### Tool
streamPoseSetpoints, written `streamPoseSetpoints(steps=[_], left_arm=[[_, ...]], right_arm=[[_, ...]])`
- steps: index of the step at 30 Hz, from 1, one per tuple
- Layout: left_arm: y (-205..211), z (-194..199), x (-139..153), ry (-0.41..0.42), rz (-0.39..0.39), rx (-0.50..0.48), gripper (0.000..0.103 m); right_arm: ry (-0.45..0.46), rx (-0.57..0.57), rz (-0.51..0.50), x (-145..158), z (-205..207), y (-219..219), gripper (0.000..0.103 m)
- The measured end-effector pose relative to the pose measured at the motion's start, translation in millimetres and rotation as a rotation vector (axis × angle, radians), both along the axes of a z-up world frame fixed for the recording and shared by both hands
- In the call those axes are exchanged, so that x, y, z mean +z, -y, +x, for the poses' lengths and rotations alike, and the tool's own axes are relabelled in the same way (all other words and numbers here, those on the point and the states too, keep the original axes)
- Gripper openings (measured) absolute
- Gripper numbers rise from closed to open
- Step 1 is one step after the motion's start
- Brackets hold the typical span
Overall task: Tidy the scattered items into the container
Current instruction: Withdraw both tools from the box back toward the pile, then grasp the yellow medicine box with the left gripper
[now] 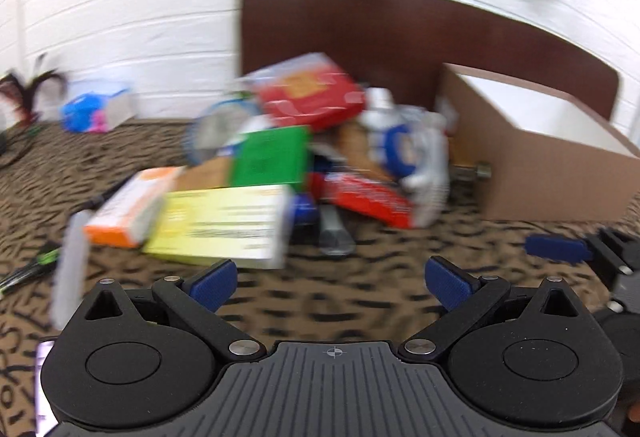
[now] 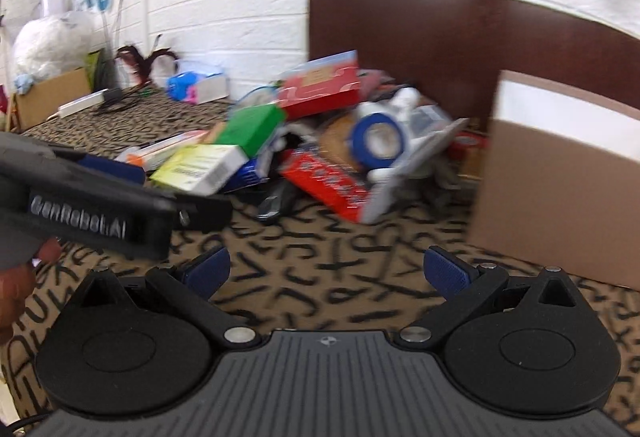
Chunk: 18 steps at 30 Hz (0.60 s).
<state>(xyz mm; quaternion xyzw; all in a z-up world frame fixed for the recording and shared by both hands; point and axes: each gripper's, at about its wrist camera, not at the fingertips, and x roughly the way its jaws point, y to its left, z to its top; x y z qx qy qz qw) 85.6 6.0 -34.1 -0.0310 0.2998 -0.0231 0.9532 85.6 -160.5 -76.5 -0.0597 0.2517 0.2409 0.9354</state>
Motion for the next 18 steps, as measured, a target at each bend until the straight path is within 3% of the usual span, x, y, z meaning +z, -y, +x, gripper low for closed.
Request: streamPoseSetpoints(steps=[4, 8, 13, 18], left_arm=[[-44, 13, -7, -0.041, -0.078, 0.108, 0.103], [-71, 27, -18, -0.059, -0.103, 0.176, 0.103], [-96, 45, -31, -0.115, -0.183, 0.197, 0.099], [-106, 57, -33, -0.110, -0.186, 0.197, 0.099]], right_arm=[[0.001, 0.041, -0.028, -5, 7, -22, 0.102], [-0.004, 0.076, -0.048, -9, 15, -40, 0.102], [-0.016, 0.115, -0.066, -13, 25, -58, 0.099], [-0.031, 0.149, -0.077, -17, 37, -72, 0.092]])
